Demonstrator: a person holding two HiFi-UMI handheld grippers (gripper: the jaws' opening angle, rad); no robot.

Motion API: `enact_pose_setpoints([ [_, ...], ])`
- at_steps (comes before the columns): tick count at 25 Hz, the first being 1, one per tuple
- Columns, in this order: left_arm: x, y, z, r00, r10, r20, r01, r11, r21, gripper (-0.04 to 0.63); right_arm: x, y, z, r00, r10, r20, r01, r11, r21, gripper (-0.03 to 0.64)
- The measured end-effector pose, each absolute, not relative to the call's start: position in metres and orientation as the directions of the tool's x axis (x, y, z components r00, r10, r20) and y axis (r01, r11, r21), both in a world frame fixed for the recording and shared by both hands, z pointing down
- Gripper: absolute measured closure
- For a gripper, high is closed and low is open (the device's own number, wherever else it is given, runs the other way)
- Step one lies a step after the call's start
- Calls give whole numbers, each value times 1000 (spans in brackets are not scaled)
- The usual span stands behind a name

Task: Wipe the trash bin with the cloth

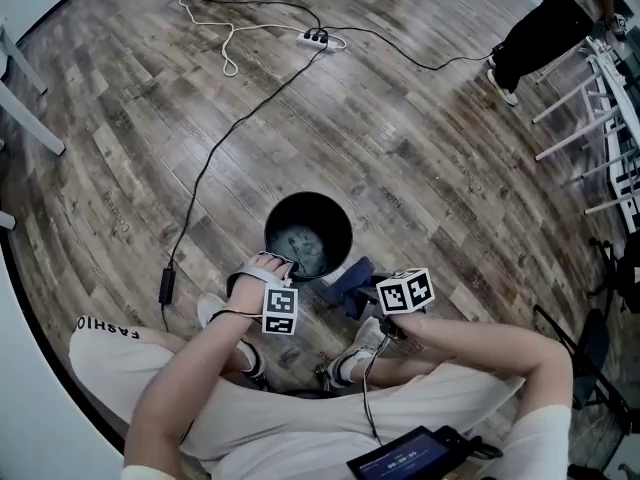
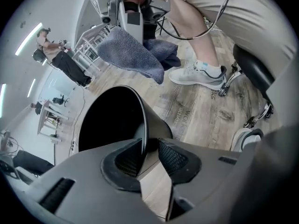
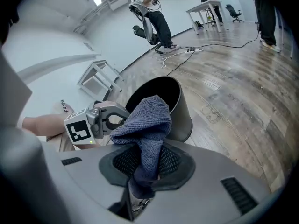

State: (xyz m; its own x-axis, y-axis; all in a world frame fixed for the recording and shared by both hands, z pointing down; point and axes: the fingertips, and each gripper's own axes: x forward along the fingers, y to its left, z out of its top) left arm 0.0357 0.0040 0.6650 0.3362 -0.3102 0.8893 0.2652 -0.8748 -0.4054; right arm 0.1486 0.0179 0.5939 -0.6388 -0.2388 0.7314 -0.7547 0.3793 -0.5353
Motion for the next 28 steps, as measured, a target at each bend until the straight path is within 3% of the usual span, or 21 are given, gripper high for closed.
enact_pose_setpoints([
  [15, 46, 16, 664, 360, -292, 886, 287, -869, -403, 497, 146, -13, 667, -580, -230, 782, -802, 332, -497, 538],
  [28, 59, 16, 661, 378, -272, 885, 276, -879, -388, 512, 155, -31, 798, -550, -207, 809, -815, 343, -466, 538],
])
